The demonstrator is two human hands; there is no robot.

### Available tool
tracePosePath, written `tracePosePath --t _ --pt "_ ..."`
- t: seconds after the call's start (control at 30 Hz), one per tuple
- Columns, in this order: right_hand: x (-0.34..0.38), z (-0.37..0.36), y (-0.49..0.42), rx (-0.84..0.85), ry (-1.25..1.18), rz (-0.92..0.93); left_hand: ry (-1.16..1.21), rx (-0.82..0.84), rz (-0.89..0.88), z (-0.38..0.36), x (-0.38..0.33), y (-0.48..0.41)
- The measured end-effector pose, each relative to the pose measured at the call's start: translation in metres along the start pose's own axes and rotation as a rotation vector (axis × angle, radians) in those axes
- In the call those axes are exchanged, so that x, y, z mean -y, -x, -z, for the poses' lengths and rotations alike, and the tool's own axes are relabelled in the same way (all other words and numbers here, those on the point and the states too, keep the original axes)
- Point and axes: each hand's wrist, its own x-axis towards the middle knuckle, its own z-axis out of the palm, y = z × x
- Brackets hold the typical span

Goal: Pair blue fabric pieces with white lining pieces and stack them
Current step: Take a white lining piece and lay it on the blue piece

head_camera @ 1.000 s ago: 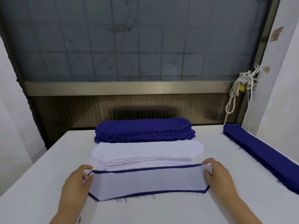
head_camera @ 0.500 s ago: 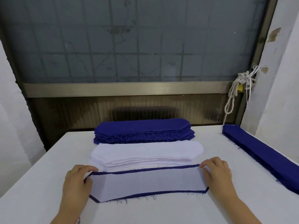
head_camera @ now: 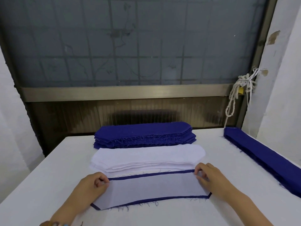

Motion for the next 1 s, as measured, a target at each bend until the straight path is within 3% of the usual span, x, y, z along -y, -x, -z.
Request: tracePosePath --t 0.1,0.27,0.47,0.63,0.8,0.9,1.0 --pt "0.017 0.004 -0.016 -0.046 0.072 -0.012 -0.075 -0.042 0.003 0.003 -0.012 -0.020" --pt "0.061 -0.010 -0.045 -0.240 -0.053 0.129 -0.019 -0.375 -0.115 -0.008 -0.046 -0.050" --pt "0.104 -0.041 -0.088 -0.156 -0.124 0.295 -0.028 -0.256 -0.144 -0.033 -0.050 -0.079" --pt "0.116 -0.055 -0.107 0.004 -0.286 0.224 -0.089 -0.297 -0.137 -0.039 -0.044 -0.089" --pt "0.114 -0.067 -0.112 -0.052 -0.278 0.188 -0.074 -0.342 -0.152 -0.044 -0.036 -0.089" --pt "0.113 -0.070 -0.112 -0.075 -0.271 0.188 -0.253 -0.411 -0.164 -0.047 -0.031 -0.091" --pt "0.113 -0.072 -0.112 -0.088 -0.263 0.179 -0.372 -0.476 0.001 -0.048 -0.028 -0.093"
